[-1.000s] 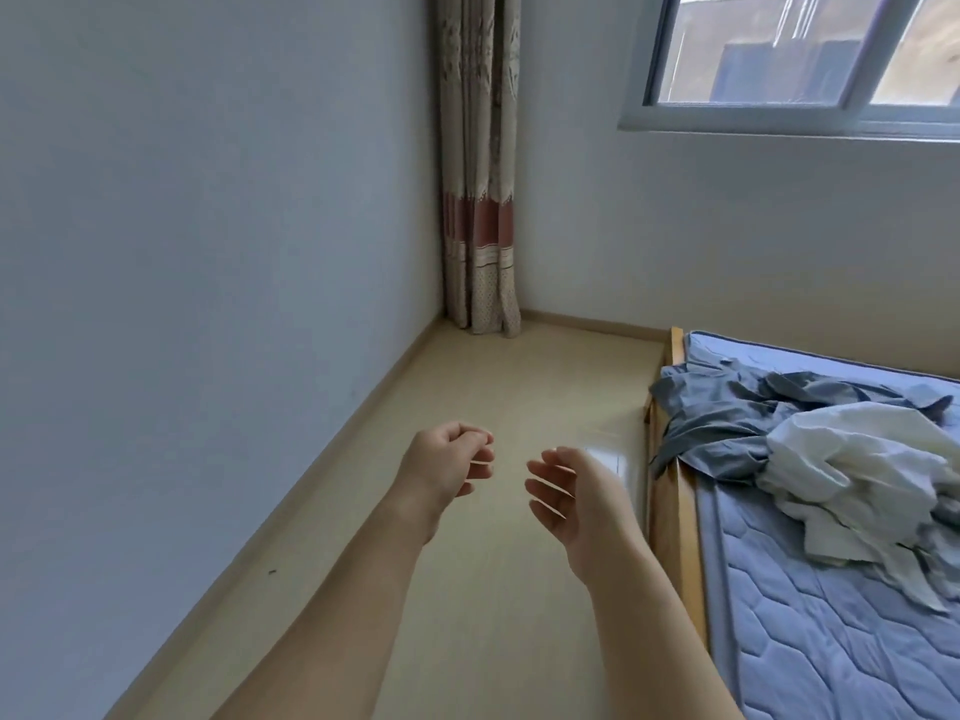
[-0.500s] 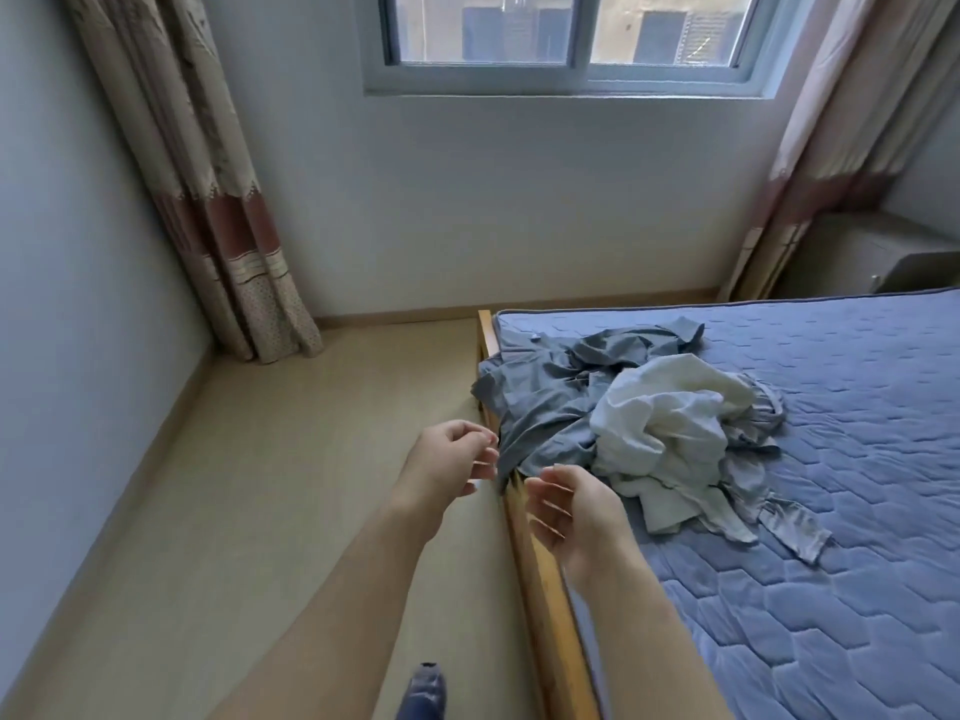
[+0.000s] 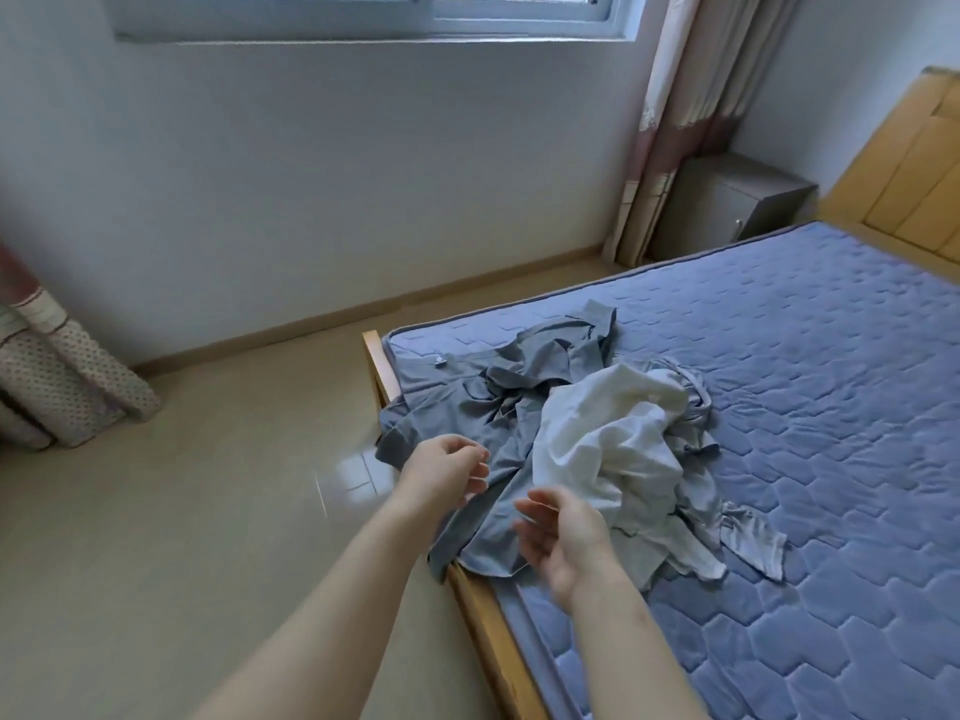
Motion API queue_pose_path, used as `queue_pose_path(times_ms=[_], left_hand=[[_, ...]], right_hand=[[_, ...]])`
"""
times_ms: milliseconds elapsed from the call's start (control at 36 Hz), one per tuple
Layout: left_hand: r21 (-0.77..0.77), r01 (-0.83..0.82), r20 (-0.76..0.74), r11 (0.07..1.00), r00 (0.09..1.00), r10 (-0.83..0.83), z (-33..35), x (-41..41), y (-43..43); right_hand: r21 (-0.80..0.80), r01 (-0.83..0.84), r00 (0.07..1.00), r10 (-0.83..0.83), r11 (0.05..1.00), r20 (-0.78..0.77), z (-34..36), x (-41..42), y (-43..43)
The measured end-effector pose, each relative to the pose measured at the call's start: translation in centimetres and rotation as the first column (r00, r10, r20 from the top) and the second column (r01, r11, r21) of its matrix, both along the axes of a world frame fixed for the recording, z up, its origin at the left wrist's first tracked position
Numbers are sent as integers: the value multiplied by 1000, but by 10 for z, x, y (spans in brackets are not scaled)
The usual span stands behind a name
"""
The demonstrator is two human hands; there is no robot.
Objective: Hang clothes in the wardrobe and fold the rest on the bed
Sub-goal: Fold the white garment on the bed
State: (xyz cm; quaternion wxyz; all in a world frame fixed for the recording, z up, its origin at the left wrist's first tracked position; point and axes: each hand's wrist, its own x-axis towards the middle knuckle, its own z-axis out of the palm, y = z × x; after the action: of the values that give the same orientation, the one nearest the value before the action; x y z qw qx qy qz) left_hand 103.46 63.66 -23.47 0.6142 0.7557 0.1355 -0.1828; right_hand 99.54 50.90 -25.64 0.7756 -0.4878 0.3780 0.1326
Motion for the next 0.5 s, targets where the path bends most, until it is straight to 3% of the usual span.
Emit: queue_pose_path(times_ms=[222,500], left_hand=[[80,83,-38,993,996,-80,-22,97,-31],[134,229,-223,964,955,-196,-72,185,-75]], right_hand=[[63,104,993,-100,993,-58,-23,93,-31],[41,226,947,-210,973,-244,-69,161,-70]])
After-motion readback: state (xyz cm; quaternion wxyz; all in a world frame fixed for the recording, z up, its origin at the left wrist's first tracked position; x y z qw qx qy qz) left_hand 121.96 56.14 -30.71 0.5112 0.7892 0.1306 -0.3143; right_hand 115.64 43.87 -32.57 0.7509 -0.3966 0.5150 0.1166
